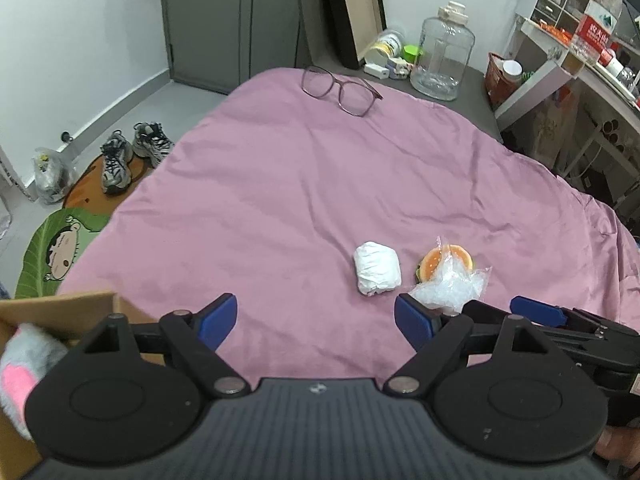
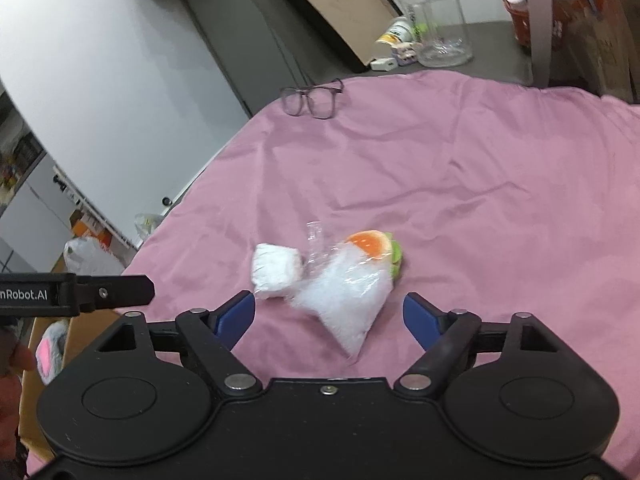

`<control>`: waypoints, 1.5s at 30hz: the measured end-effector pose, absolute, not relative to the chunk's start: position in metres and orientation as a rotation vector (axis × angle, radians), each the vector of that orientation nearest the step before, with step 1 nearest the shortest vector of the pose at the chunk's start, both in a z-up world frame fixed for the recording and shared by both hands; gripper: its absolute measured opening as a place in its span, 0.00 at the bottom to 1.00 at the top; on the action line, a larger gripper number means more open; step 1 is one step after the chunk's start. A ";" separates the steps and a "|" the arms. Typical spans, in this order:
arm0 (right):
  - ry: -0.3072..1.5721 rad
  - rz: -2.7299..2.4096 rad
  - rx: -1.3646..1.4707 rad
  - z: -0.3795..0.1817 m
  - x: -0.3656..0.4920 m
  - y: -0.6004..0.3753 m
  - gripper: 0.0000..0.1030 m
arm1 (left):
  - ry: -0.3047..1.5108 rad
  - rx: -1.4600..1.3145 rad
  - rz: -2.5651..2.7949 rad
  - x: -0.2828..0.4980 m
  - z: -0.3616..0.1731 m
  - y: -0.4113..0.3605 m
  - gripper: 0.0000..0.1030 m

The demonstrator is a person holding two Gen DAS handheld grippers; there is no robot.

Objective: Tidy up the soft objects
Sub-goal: 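Reach the left tool to the white cloth while the right tool reaches the plastic bag, then close the left tool on the white cloth while the right tool grips the plastic bag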

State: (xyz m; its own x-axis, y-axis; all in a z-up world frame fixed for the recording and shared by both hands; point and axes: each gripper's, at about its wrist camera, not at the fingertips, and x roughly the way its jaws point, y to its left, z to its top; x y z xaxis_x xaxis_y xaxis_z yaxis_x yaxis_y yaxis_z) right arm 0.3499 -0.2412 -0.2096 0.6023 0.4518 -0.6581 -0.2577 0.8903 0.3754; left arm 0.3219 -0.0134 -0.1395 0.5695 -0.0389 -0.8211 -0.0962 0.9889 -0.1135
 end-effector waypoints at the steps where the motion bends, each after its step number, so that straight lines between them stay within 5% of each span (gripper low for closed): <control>1: 0.829 0.413 0.266 -0.214 0.353 -0.243 0.77 | 0.970 -0.152 0.030 0.325 -0.142 -0.015 0.82; 6: 0.841 0.411 0.310 -0.229 0.367 -0.245 0.77 | 0.984 -0.141 -0.003 0.348 -0.159 -0.025 0.81; 9: 0.887 0.431 0.350 -0.238 0.376 -0.246 0.44 | 0.997 -0.155 -0.014 0.360 -0.168 -0.028 0.80; 12: 0.913 0.462 0.377 -0.239 0.376 -0.250 0.30 | 1.015 -0.163 -0.025 0.371 -0.178 -0.031 0.80; 26: 0.891 0.416 0.381 -0.231 0.368 -0.273 0.24 | 1.067 -0.175 -0.084 0.404 -0.217 -0.048 0.58; 29: 0.899 0.415 0.383 -0.233 0.371 -0.272 0.24 | 1.076 -0.176 -0.084 0.410 -0.221 -0.050 0.40; 45: 0.819 0.431 0.305 -0.199 0.348 -0.247 0.24 | 1.048 -0.191 -0.072 0.367 -0.174 -0.024 0.39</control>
State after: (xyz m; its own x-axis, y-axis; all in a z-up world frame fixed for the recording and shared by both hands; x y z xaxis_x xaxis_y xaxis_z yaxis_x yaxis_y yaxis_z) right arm 0.3480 -0.2472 -0.1992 0.6047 0.4816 -0.6344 -0.2508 0.8711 0.4222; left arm 0.3671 -0.0237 -0.1740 0.4990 -0.1504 -0.8534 -0.0318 0.9810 -0.1915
